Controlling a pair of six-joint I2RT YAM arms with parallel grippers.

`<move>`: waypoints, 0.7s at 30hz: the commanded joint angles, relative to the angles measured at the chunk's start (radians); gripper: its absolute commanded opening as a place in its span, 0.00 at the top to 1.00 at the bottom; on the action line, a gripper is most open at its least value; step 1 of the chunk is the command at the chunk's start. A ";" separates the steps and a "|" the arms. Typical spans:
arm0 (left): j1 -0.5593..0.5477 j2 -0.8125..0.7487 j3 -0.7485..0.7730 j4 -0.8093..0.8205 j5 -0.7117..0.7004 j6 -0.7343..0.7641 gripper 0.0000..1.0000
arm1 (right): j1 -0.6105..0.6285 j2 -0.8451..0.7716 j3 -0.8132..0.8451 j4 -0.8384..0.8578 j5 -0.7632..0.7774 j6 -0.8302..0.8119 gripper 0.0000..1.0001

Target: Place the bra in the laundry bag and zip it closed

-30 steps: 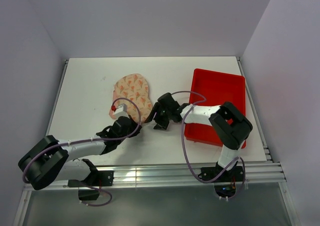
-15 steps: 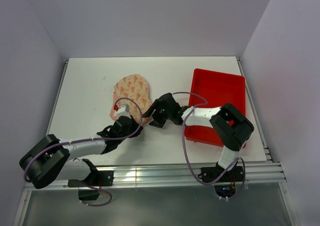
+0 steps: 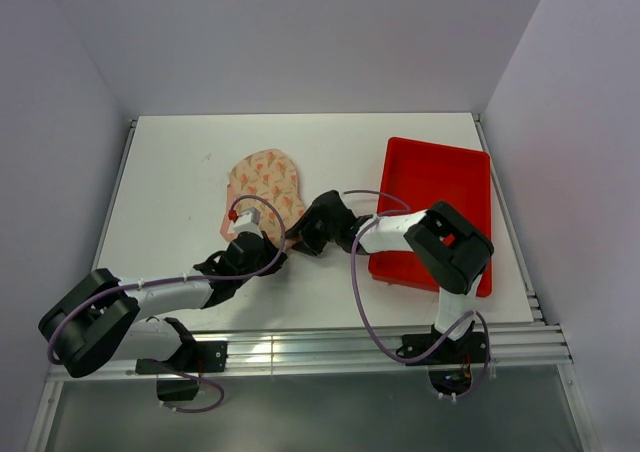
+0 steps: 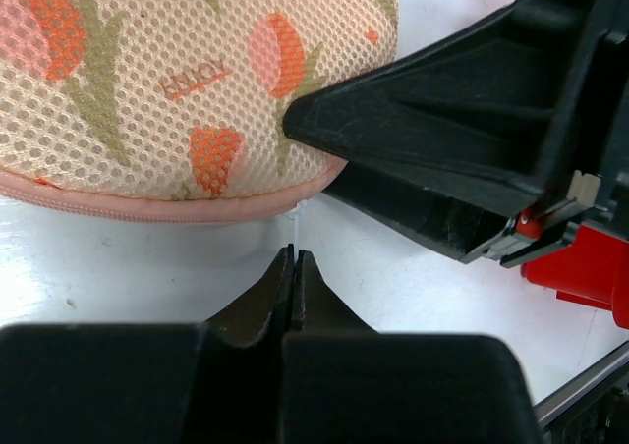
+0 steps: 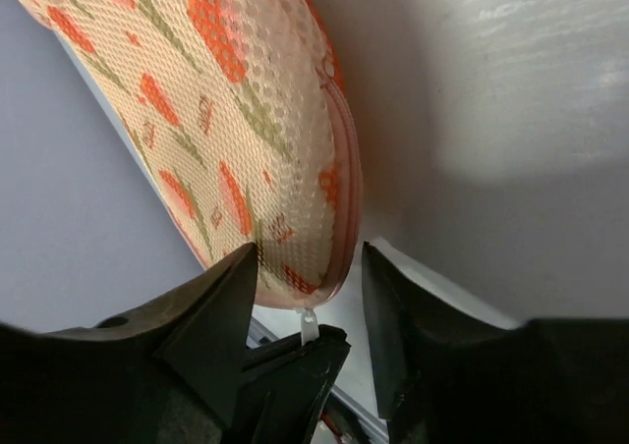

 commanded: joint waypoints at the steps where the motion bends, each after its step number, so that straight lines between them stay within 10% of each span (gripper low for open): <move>1: 0.003 -0.019 0.024 0.034 0.015 0.016 1.00 | 0.009 0.017 0.019 0.037 0.038 0.023 0.51; 8: 0.003 -0.036 0.036 -0.059 -0.060 -0.007 1.00 | 0.008 0.018 0.044 -0.024 0.066 -0.008 0.96; 21: 0.135 -0.100 -0.034 -0.216 -0.097 -0.106 1.00 | -0.066 -0.017 0.085 -0.190 0.080 -0.224 1.00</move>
